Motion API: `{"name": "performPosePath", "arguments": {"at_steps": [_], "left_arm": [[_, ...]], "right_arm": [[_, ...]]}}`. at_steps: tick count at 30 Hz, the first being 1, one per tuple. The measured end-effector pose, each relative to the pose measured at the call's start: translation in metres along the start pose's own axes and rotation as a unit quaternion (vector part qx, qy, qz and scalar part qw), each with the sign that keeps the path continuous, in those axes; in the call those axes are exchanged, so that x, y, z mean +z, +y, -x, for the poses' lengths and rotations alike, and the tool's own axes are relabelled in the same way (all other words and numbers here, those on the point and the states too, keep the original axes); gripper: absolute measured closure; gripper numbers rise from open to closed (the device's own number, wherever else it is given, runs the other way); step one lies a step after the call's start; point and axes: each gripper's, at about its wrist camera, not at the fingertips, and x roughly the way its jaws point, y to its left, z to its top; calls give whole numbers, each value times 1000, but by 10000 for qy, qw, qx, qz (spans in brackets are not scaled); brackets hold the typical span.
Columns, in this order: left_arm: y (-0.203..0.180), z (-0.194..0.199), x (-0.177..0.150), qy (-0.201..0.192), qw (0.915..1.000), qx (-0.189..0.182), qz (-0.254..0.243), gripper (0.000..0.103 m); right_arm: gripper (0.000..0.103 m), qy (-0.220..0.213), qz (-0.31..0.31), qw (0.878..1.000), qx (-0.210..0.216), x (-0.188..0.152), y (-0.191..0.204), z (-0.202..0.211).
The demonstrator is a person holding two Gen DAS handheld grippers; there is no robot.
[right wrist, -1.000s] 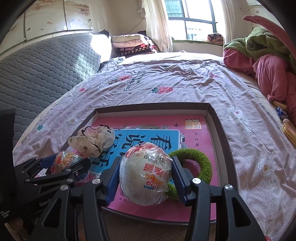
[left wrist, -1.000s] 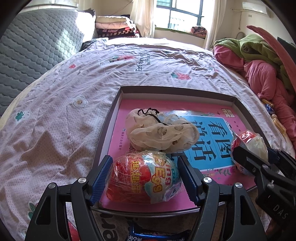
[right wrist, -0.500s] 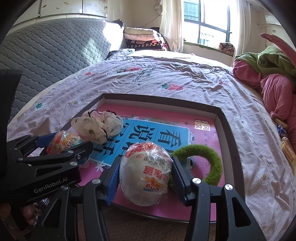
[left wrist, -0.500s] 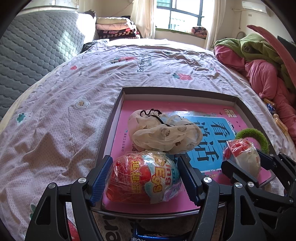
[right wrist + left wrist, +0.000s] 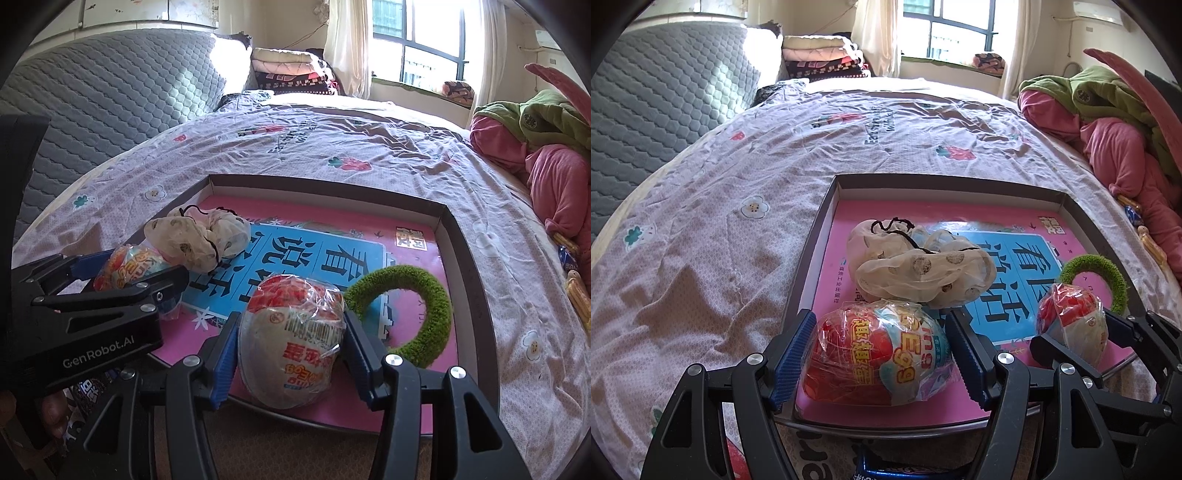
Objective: Organize objects
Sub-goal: 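Lower the red 'Egg' package with the left tool while the right tool lowers the white egg into the tray, then open the left tool on the red egg while the right tool releases the white egg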
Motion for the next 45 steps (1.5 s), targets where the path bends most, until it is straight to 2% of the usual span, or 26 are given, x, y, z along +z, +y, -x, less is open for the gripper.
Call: {"name": "performPosePath", "arguments": {"at_steps": [5, 13, 24, 33, 45], "left_arm": [[-7, 0, 0, -45, 9996, 179, -231, 29], [-11, 0, 0, -76, 9993, 234, -274, 29], [-17, 1, -1, -73, 9992, 161, -358, 29], [-17, 4, -4, -51, 9993, 112, -362, 28], [-13, 11, -13, -42, 9996, -31, -271, 26]], "right_arm": [[50, 5, -15, 10000, 0, -1, 0, 1], [50, -1, -67, 10000, 15, -4, -7, 6], [50, 27, -78, 10000, 39, -8, -11, 12], [42, 40, -234, 9997, 13, -12, -20, 18], [38, -33, -210, 9998, -46, -14, -20, 27]]}}
